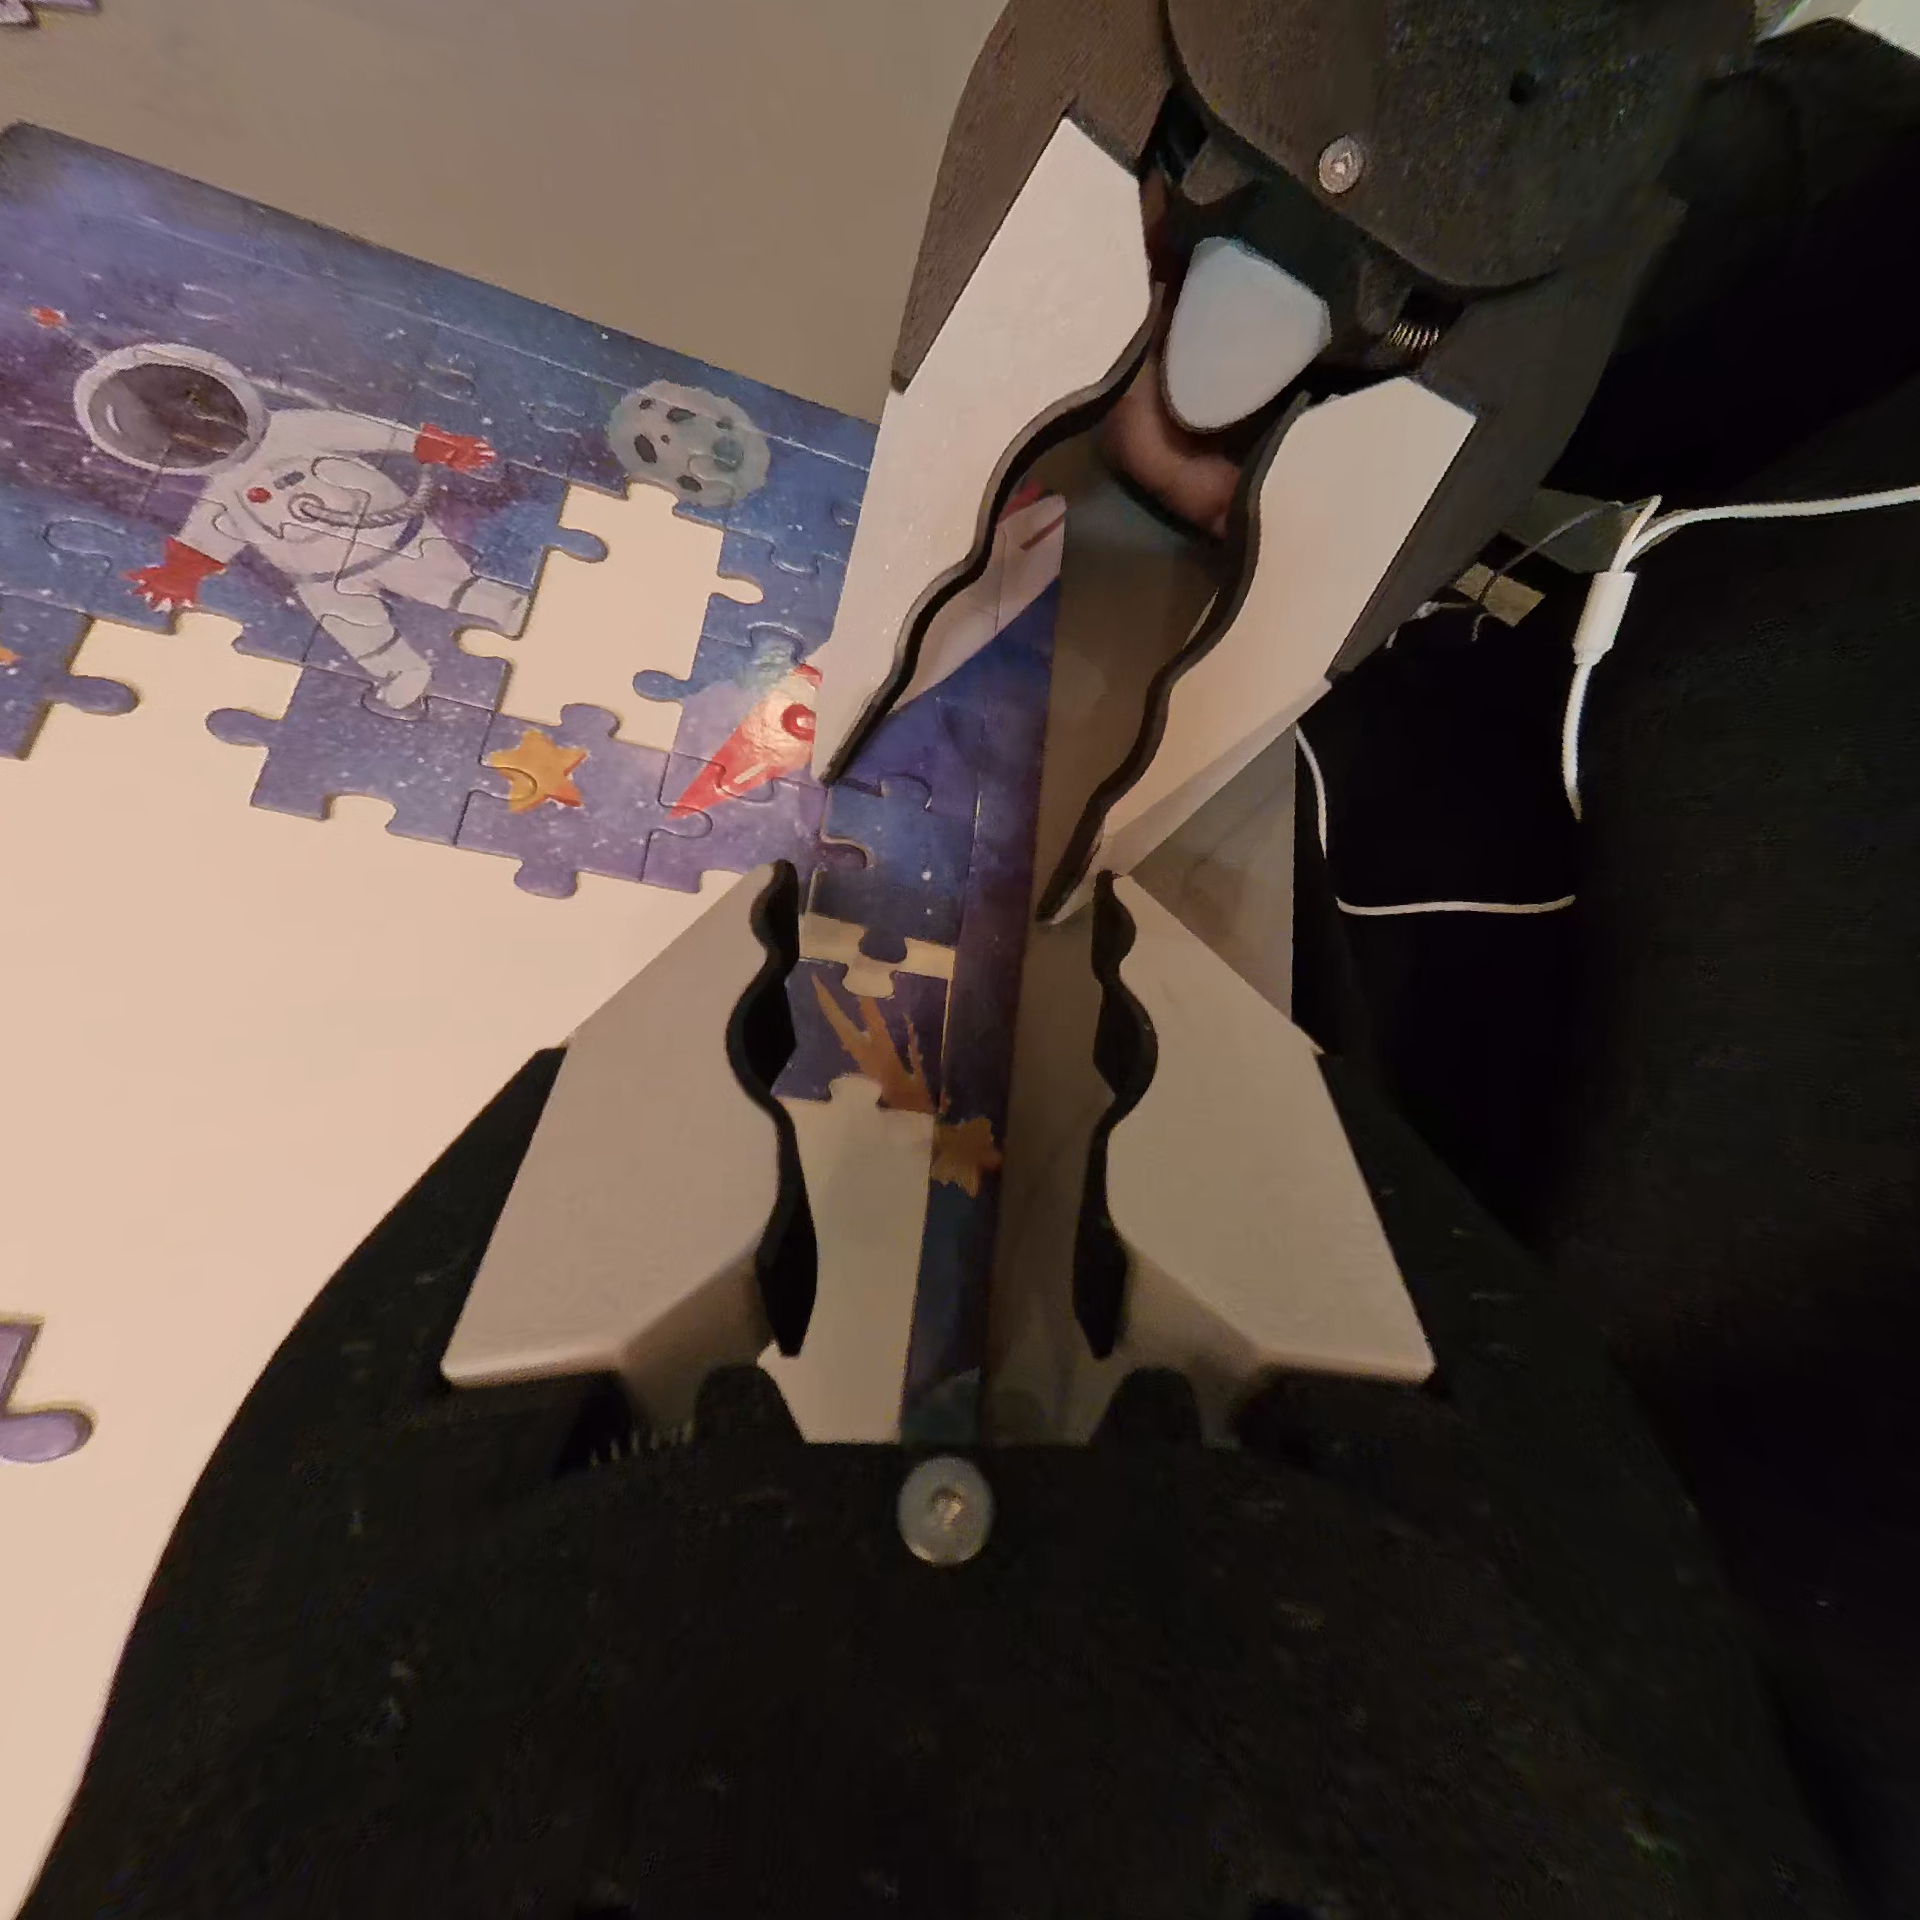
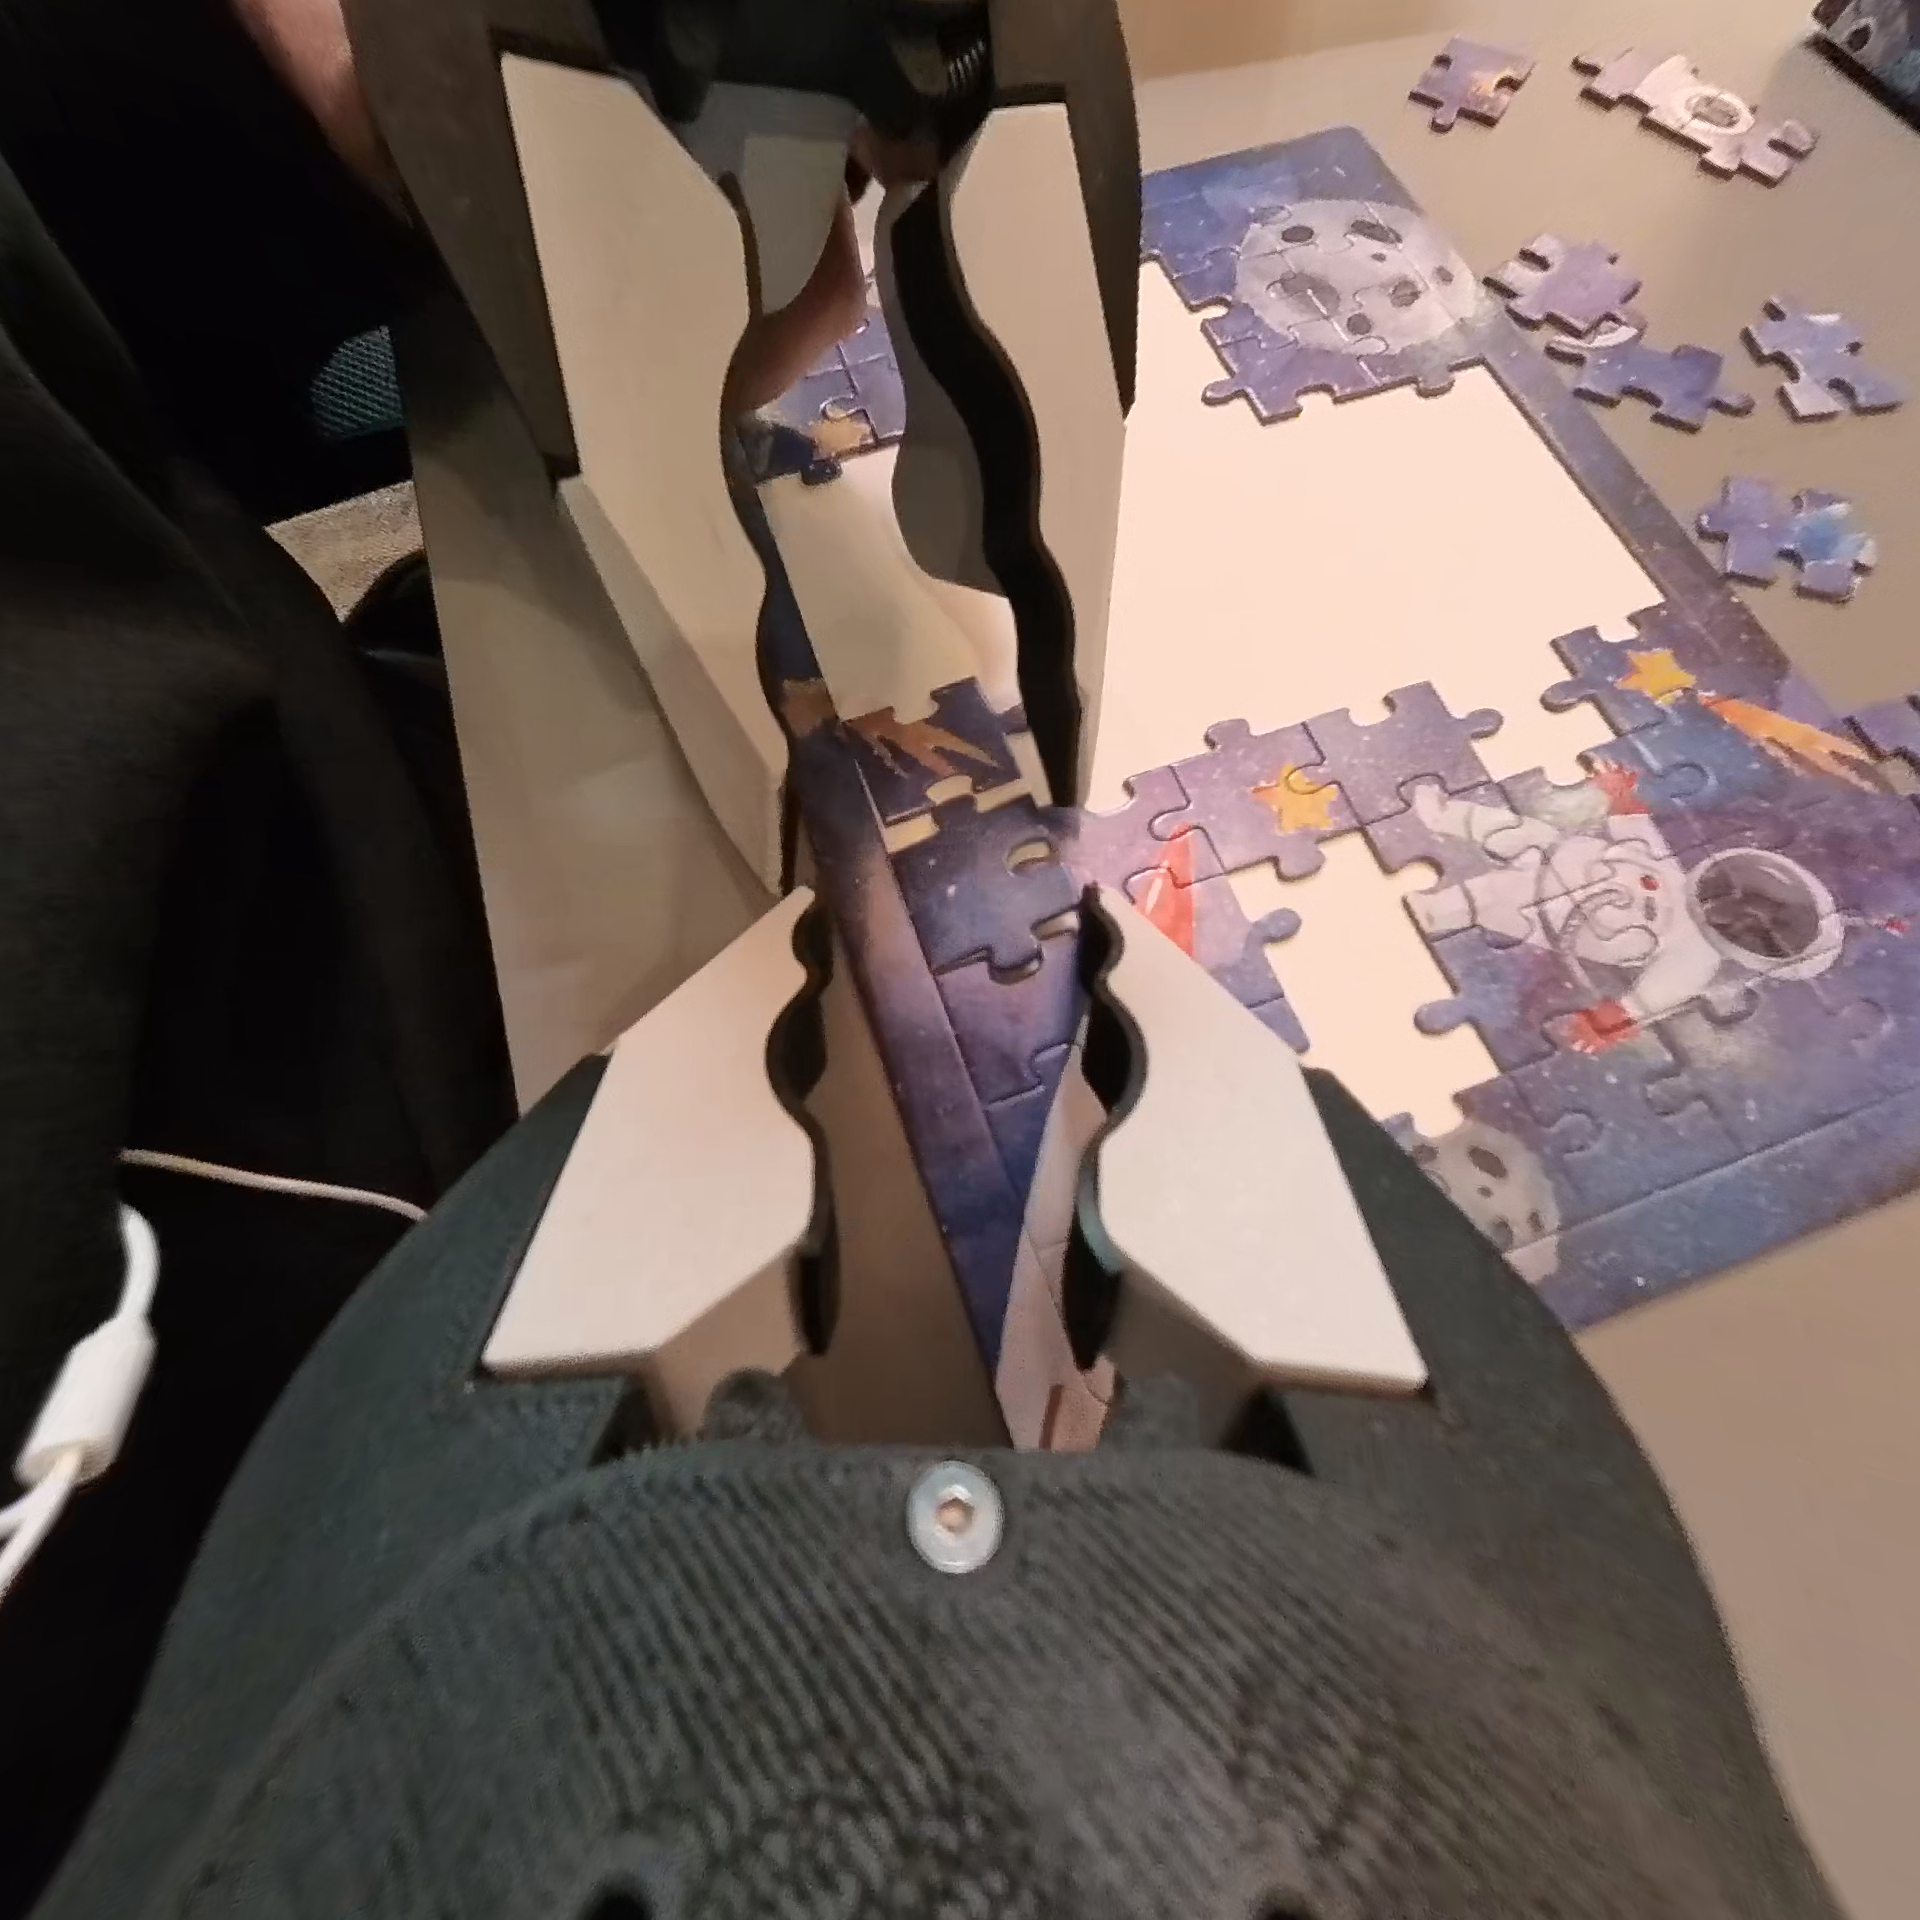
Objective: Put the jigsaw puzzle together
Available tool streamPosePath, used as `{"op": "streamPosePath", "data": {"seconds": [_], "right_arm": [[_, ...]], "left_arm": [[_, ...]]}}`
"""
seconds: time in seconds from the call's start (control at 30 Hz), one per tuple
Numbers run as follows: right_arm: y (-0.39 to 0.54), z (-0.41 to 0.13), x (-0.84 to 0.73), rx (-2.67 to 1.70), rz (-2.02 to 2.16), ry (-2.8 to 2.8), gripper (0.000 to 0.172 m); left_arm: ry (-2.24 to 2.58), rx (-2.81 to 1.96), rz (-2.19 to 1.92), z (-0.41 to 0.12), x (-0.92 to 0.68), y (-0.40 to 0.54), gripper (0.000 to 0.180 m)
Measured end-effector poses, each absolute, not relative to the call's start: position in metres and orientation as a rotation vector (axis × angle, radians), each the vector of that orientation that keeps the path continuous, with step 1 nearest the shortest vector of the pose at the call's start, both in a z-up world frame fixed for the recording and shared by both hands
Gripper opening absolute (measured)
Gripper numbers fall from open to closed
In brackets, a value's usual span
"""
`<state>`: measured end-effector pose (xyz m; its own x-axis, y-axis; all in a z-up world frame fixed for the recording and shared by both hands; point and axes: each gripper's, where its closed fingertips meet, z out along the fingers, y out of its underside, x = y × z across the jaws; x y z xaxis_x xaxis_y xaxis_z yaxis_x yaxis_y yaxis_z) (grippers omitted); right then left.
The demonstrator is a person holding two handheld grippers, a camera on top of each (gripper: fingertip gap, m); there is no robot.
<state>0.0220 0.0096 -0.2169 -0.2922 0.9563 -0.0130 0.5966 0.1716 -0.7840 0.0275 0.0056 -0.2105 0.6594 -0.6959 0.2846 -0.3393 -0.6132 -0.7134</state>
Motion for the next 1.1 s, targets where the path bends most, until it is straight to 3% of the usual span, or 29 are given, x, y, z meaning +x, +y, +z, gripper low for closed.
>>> {"op": "streamPosePath", "data": {"seconds": [0.37, 0.67, 0.73, 0.83, 0.97, 1.1], "right_arm": [[0.007, -0.202, 0.023, -1.402, 1.060, -1.910, 0.034], [0.006, -0.214, 0.022, -1.474, 1.041, -1.972, 0.033], [0.004, -0.218, 0.022, -1.471, 1.017, -2.000, 0.026], [0.003, -0.218, 0.022, -1.453, 1.007, -2.009, 0.000], [0.007, -0.210, 0.024, -1.482, 1.081, -1.962, 0.000], [0.045, -0.198, 0.034, -1.580, 1.052, -1.810, 0.000]], "left_arm": [[0.809, -2.229, -0.809, -0.207, 0.030, 0.001, 0.046], [0.750, -2.196, -0.889, -0.199, 0.026, 0.002, 0.010], [0.753, -2.185, -0.921, -0.197, 0.028, 0.000, 0.003], [0.756, -2.179, -0.924, -0.197, 0.029, 0.000, 0.009], [0.710, -2.115, -0.880, -0.187, 0.025, 0.010, 0.033], [0.620, -2.036, -0.799, -0.171, 0.008, 0.024, 0.040]]}}
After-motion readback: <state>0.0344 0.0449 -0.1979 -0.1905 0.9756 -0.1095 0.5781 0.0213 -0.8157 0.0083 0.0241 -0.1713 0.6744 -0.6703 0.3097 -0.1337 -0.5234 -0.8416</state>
